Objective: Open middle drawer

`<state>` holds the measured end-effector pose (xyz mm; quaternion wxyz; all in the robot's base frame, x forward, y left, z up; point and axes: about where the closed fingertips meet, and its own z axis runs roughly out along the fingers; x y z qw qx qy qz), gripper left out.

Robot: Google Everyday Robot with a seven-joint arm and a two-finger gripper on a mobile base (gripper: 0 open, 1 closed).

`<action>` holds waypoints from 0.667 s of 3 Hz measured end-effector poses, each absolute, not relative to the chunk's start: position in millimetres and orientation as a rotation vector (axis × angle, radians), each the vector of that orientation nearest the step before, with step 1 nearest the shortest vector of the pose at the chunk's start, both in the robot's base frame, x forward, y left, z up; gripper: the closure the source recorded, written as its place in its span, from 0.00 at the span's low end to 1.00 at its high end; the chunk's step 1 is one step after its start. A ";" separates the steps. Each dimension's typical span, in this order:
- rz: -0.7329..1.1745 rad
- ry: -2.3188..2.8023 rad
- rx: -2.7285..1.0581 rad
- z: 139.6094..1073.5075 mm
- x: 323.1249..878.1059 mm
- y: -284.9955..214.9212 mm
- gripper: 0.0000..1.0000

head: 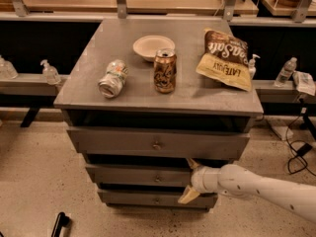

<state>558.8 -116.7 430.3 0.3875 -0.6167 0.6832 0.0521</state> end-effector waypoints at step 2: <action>0.095 1.758 -1.600 402.3 571.8 -116.2 0.25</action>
Offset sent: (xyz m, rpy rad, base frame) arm 0.0152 -0.0039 -0.0340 -0.0469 -0.0057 -0.0118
